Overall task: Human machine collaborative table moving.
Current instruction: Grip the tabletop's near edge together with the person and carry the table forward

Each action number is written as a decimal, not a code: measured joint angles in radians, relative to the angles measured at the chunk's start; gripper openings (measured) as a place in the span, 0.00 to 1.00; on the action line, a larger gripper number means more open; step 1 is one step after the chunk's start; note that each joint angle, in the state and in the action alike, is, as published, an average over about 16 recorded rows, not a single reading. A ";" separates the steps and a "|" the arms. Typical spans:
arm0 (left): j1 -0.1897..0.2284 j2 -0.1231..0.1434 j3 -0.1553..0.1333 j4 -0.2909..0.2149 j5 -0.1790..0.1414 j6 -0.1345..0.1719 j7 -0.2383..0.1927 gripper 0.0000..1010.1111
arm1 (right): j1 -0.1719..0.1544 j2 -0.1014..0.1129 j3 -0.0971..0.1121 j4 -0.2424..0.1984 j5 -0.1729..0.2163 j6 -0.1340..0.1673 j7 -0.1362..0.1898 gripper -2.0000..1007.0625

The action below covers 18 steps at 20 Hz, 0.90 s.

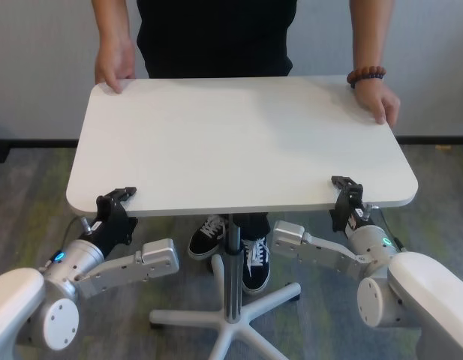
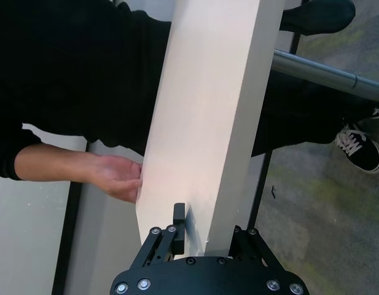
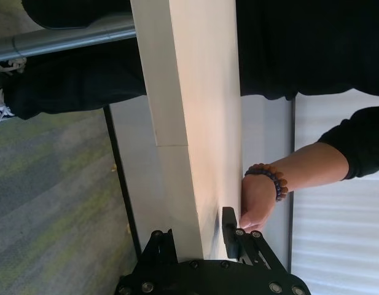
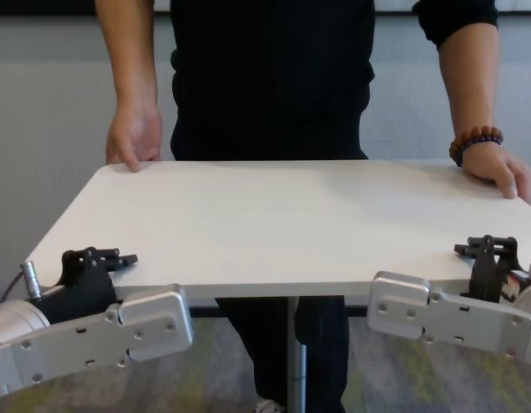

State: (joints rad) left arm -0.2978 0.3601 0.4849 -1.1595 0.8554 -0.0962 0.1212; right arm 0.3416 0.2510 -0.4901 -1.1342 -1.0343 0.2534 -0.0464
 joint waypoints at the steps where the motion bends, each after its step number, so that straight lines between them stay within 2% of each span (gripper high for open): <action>1: -0.006 -0.003 0.002 0.010 0.001 0.000 0.005 0.33 | 0.004 -0.003 0.000 0.010 0.000 -0.003 -0.003 0.33; 18: -0.072 -0.053 0.027 0.125 0.011 0.010 0.063 0.33 | 0.093 -0.038 -0.005 0.179 0.024 -0.048 -0.060 0.33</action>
State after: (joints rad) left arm -0.3697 0.3073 0.5119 -1.0342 0.8665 -0.0864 0.1840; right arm 0.4344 0.2130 -0.4954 -0.9550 -1.0105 0.2054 -0.1065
